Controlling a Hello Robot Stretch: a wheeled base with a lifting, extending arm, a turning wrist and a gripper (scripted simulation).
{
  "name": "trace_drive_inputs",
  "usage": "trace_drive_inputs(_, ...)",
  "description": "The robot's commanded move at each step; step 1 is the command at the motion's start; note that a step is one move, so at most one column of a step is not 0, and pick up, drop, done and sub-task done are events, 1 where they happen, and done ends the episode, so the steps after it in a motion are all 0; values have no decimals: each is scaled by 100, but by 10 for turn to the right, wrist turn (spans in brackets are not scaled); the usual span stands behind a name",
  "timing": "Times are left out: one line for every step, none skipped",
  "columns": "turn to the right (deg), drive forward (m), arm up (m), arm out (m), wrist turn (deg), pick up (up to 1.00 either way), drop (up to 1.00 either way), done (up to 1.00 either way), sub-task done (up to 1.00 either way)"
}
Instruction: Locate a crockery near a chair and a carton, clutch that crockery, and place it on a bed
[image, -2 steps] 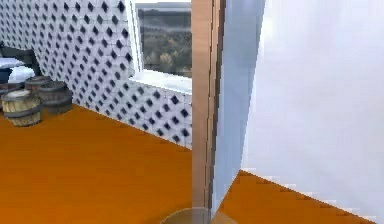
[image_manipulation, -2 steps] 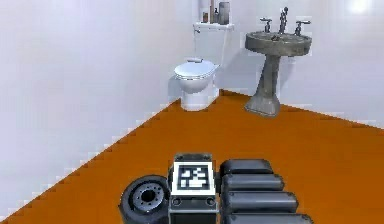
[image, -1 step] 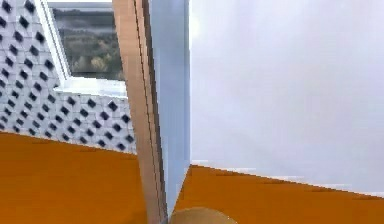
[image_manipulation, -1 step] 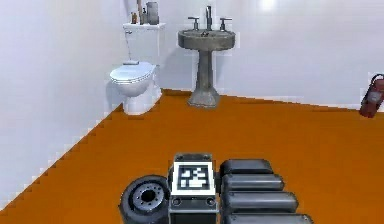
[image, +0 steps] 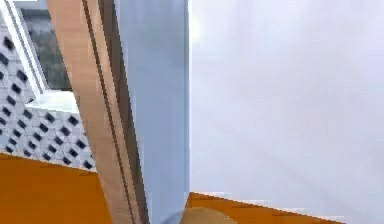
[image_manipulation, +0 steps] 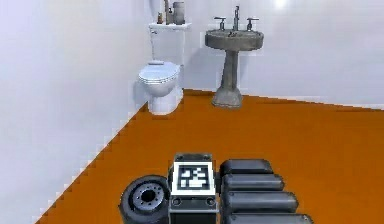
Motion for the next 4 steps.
trace_drive_inputs(-450,0,0,0,0,0,0,0,0)
trace_drive_inputs(-330,0,0,0,0,0,0,0,0)
trace_drive_inputs(0,100,0,0,0,0,0,0,0)
trace_drive_inputs(0,100,0,0,0,0,0,0,0)
